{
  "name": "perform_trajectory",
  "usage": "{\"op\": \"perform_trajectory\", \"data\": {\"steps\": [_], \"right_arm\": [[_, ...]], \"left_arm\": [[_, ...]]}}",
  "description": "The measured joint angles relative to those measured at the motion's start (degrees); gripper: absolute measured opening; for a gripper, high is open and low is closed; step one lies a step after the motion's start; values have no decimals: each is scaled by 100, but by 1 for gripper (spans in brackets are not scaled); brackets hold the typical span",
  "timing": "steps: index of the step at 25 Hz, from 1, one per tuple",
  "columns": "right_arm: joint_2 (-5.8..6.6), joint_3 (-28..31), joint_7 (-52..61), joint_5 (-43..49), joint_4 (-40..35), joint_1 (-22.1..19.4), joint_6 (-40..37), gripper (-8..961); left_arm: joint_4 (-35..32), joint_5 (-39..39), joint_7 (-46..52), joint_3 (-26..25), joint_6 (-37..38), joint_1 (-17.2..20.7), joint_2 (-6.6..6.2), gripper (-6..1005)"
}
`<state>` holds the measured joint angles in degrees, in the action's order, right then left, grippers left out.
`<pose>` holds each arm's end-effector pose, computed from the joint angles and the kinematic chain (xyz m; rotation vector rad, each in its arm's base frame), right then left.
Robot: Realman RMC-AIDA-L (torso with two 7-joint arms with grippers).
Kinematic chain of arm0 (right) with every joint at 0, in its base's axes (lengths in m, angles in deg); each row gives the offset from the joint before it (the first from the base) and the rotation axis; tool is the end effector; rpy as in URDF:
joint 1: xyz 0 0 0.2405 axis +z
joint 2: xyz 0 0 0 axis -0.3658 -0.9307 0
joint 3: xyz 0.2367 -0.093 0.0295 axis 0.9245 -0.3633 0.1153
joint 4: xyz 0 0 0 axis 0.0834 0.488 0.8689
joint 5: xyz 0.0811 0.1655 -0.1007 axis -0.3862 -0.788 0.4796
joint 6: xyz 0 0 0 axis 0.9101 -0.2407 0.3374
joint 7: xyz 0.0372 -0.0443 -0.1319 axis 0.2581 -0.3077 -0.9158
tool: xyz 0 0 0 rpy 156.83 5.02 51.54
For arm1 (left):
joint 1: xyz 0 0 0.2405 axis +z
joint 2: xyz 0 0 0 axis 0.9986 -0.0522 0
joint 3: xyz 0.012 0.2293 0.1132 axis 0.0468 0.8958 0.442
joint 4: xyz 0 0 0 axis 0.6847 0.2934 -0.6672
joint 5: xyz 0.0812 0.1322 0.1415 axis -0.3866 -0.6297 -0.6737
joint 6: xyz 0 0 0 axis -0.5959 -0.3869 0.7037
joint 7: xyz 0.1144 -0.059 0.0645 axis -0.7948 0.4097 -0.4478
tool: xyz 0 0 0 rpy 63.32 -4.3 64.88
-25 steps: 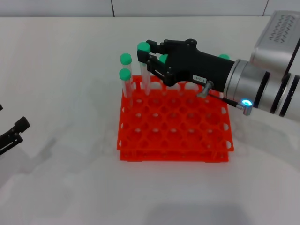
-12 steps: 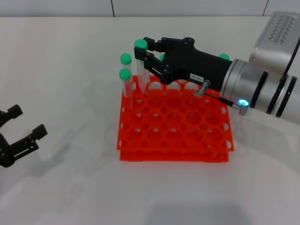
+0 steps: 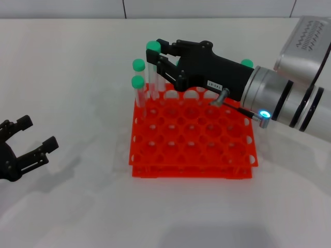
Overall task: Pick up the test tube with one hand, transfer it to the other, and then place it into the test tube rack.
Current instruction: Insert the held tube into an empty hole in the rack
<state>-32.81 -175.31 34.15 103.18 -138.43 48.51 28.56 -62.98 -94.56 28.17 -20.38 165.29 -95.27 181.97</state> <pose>0.1357 0.3501 -0.0803 -2.4434 0.3907 1.0333 -0.3602 0.2179 0.0451 -2.2526 -0.6747 -0.8399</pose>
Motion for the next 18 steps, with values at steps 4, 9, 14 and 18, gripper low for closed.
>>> {"op": "perform_trajectory", "data": {"steps": [4,9,14,18], "right_arm": [[1,-68,-79,-141,187,109,-7,307],[0,-156,-160,-301,379,209,-9,309],[0,-163,-195,-322,458,217,-9,311],[0,-163,-254,-326,536,226,-9,313]], "left_arm": [[0,0,1,0,-29,0,0,893],[0,0,4,1,-37,-13,0,893],[0,0,6,1,-39,-31,0,893],[0,1,-2,1,-49,-58,0,893]]}}
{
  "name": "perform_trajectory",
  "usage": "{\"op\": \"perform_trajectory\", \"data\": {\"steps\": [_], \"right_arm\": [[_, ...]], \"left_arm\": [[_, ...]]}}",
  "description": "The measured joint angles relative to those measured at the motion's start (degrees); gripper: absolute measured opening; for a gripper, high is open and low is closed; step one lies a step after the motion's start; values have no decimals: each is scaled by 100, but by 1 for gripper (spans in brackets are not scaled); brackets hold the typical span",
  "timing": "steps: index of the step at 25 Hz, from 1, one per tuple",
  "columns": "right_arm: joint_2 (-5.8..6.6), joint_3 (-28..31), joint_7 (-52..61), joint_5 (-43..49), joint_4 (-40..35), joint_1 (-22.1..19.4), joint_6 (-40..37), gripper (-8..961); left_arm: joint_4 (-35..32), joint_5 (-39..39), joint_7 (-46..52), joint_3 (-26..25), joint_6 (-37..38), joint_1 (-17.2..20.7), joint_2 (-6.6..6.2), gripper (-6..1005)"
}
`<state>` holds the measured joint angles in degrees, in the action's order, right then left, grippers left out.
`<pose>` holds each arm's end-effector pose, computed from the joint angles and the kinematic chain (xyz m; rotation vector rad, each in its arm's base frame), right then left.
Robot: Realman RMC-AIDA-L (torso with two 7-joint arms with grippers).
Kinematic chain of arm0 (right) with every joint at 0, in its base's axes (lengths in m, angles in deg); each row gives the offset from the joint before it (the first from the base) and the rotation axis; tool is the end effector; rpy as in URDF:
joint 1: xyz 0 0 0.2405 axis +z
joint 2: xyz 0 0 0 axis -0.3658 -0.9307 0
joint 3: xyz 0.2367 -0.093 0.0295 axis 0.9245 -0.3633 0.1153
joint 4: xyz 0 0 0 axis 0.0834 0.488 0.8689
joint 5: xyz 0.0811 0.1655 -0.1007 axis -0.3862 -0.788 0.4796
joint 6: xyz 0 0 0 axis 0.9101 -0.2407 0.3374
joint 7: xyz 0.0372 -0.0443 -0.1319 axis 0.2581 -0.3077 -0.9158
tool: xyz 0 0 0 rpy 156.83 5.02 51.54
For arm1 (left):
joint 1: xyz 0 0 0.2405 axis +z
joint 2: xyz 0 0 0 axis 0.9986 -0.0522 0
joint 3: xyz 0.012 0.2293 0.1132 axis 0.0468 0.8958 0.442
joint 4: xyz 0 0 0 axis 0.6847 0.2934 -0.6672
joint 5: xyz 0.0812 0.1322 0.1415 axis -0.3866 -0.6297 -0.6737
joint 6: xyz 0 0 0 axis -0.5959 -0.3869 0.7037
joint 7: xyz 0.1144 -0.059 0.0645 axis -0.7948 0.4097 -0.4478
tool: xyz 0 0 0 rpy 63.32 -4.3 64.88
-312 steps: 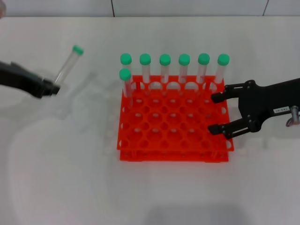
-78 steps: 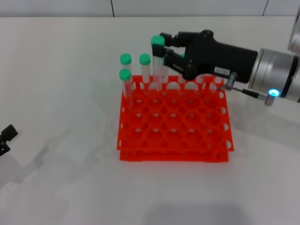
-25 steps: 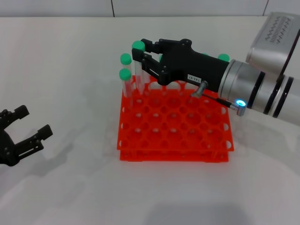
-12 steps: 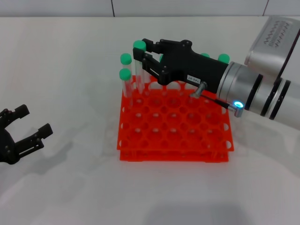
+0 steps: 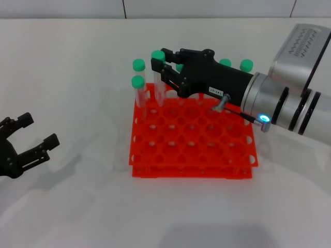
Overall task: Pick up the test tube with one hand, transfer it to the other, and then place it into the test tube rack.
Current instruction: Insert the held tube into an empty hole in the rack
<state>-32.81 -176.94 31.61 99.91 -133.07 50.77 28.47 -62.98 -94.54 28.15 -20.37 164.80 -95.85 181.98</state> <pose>0.1491 0.3549 -0.0888 -2.4521 0.4134 0.9705 -0.3590 0.2221 0.0450 -2.2532 -0.6673 -0.8368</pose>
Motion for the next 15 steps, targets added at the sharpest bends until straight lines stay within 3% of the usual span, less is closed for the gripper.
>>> {"op": "perform_trajectory", "data": {"steps": [15], "right_arm": [[0,0,-40,-60,371,176,-76,318]], "left_arm": [[0,2,-24,0,-96,-70,16,893]]}}
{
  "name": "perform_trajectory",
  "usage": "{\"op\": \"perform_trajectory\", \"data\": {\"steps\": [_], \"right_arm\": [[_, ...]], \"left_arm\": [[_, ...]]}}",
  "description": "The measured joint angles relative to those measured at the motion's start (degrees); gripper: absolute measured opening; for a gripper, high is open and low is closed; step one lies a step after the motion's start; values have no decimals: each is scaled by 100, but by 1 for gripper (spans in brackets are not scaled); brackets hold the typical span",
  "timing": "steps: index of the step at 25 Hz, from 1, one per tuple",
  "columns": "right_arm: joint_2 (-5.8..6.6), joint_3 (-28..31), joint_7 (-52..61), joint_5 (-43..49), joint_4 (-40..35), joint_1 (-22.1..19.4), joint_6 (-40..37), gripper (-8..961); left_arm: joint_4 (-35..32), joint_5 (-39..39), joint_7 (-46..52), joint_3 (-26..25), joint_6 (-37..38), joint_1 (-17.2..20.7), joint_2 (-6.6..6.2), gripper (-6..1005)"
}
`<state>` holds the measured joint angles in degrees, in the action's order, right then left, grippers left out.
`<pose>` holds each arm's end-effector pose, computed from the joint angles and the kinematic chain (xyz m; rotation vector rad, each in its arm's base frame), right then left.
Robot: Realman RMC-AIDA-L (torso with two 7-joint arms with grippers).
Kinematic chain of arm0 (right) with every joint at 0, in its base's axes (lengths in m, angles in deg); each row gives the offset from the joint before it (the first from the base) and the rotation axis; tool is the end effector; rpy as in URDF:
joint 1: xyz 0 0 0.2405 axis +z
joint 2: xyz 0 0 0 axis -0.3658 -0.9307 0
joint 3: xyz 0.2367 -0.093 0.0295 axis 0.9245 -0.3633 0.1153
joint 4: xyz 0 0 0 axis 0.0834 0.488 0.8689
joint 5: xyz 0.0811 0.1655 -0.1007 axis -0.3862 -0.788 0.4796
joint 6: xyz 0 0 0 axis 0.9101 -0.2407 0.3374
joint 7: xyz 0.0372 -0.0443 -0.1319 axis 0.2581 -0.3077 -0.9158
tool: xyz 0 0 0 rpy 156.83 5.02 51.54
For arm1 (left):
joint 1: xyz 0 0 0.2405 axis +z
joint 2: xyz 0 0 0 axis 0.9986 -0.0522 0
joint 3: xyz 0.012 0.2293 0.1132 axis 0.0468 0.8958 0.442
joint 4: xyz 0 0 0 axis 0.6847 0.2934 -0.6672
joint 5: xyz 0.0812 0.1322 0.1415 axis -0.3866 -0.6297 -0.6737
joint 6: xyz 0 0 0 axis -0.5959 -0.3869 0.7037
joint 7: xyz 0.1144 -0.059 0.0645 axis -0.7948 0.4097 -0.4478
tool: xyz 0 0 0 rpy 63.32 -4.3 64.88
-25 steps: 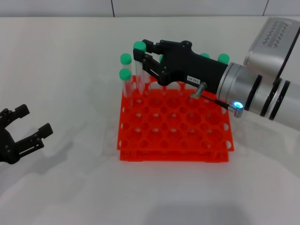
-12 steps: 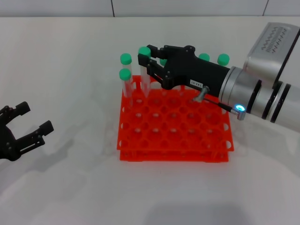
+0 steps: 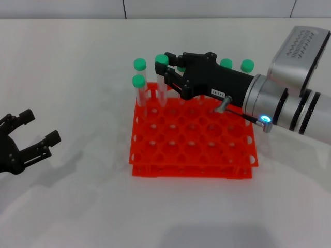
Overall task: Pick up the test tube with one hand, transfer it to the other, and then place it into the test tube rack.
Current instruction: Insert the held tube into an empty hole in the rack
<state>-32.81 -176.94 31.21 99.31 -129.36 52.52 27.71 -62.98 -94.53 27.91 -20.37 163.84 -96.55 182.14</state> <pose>0.1572 0.3598 -0.0912 -2.4613 0.4248 0.9338 -0.3578 0.2276 0.0440 -2.2509 -0.6585 -0.8279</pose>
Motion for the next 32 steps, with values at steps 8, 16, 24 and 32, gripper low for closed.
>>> {"op": "perform_trajectory", "data": {"steps": [8,16,24,32], "right_arm": [[0,-37,0,-8,106,26,-58,321],[0,-79,-72,-12,252,66,-64,324],[0,-138,-76,-16,316,75,-57,328],[1,-143,-80,-4,316,77,-65,331]], "left_arm": [[0,0,-10,3,-38,-21,10,893],[0,-1,-12,-1,-50,-50,10,893],[0,-1,-13,17,-117,-66,25,893],[0,-1,-21,33,-137,-75,24,893]]}}
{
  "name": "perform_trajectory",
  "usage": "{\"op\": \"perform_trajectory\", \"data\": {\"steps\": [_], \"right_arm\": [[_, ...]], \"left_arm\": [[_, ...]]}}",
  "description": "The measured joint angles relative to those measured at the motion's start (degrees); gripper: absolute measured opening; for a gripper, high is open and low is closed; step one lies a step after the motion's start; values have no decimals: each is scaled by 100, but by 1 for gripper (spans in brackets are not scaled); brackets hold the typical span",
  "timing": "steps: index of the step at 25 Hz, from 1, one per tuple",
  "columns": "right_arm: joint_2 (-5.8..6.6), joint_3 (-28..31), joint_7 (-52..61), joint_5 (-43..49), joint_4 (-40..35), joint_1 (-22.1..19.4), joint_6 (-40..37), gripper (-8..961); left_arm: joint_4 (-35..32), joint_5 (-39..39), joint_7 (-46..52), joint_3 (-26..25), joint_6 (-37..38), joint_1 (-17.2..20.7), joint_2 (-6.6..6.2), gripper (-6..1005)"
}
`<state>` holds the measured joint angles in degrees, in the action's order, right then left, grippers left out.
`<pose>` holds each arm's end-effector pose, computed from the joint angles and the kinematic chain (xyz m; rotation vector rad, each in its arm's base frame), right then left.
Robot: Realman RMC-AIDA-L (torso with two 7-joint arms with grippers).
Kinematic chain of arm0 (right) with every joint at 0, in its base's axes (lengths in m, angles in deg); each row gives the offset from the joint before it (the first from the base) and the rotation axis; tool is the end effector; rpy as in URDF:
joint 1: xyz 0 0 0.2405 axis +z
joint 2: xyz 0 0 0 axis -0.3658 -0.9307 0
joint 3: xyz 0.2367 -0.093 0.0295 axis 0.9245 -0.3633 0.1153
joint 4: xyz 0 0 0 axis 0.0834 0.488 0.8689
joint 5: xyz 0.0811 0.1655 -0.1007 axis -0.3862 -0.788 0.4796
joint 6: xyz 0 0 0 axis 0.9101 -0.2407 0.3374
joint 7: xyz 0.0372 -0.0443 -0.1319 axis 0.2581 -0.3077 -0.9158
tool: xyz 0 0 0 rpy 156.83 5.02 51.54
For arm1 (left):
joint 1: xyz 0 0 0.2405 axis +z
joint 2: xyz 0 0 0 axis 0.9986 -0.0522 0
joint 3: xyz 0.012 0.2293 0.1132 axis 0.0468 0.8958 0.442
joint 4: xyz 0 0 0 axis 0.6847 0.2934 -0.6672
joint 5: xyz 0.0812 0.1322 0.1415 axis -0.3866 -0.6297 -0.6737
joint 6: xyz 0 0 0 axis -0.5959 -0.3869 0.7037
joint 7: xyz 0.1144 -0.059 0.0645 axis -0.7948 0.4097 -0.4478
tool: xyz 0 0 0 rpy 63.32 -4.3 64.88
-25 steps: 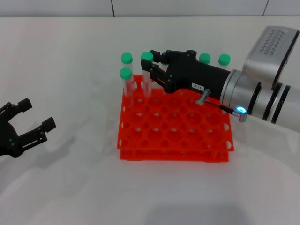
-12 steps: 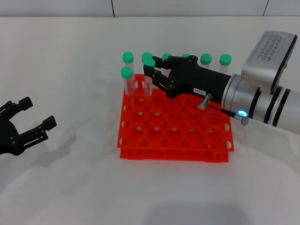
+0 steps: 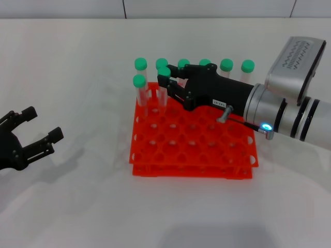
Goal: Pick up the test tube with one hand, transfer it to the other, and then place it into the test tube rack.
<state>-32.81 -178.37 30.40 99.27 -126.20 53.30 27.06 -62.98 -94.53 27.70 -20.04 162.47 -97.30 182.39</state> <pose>0.1687 0.3567 -0.0983 -2.4944 0.4243 0.8769 -0.3565 0.2337 0.0415 -2.2512 -0.6529 -0.8141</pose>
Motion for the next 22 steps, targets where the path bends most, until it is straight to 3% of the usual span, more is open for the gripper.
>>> {"op": "perform_trajectory", "data": {"steps": [9,17,22], "right_arm": [[0,7,36,-10,0,22,23,334],[13,6,50,1,-76,-9,-42,495],[119,28,192,95,-223,-174,-472,556]], "left_arm": [[0,0,0,2,0,1,-6,893],[0,0,8,-28,19,28,-21,893],[0,8,16,-33,58,44,-41,893]]}}
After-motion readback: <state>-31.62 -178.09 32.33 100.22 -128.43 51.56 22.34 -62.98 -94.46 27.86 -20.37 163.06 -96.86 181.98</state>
